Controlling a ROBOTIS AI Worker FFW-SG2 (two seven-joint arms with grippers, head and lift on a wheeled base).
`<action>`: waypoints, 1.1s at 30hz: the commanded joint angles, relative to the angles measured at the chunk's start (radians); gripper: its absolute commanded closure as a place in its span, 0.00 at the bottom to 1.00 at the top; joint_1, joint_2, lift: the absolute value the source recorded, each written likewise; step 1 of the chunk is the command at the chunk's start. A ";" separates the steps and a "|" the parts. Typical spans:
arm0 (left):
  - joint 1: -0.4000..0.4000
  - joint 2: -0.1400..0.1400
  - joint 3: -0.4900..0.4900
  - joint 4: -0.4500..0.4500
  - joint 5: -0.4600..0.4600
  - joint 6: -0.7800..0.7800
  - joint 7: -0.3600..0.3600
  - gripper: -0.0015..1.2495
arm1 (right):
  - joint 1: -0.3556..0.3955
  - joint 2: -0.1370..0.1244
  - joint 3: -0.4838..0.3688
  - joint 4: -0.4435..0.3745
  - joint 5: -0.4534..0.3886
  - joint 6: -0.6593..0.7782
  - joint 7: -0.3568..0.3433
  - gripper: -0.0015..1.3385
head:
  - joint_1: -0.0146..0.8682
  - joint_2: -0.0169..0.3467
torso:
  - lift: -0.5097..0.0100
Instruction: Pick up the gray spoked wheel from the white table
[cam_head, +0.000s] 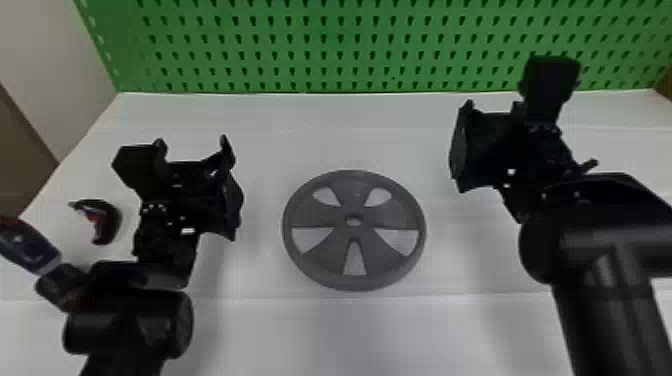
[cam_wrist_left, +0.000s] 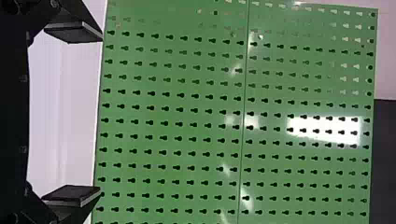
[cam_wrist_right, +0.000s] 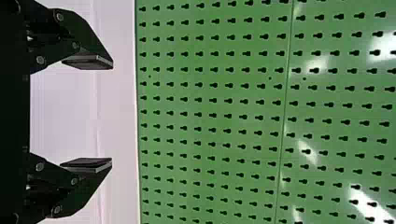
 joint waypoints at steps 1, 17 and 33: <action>-0.001 0.000 0.002 0.000 0.000 0.000 0.000 0.11 | -0.082 -0.022 0.004 -0.026 -0.043 0.209 0.000 0.39 | 0.93 0.17 | 0.79; 0.002 0.012 0.008 -0.006 -0.001 0.002 0.000 0.11 | -0.358 -0.099 -0.030 0.148 -0.274 0.824 -0.002 0.39 | 0.93 0.17 | 0.79; -0.010 0.060 -0.020 -0.005 0.000 0.017 0.000 0.12 | -0.544 -0.219 0.136 0.548 -0.452 0.892 0.000 0.39 | 0.93 0.17 | 0.79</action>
